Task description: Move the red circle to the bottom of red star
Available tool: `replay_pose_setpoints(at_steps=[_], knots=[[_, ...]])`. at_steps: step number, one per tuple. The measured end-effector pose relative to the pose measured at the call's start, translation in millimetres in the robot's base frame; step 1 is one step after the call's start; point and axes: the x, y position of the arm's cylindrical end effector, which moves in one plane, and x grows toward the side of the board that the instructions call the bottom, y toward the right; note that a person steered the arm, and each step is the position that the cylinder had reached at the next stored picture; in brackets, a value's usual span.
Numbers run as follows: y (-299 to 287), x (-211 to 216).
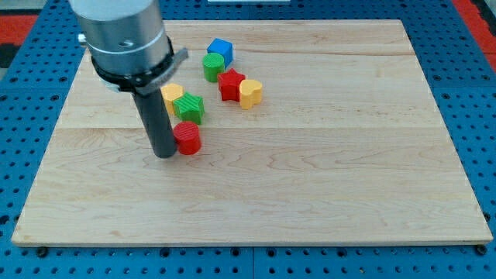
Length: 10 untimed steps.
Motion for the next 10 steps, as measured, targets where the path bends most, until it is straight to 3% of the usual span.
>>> replay_pose_setpoints(at_steps=[2,4,5,6,8,10], knots=[[46,-9],[104,-56],[103,-59],[71,-30],[6,-58],[50,-90]])
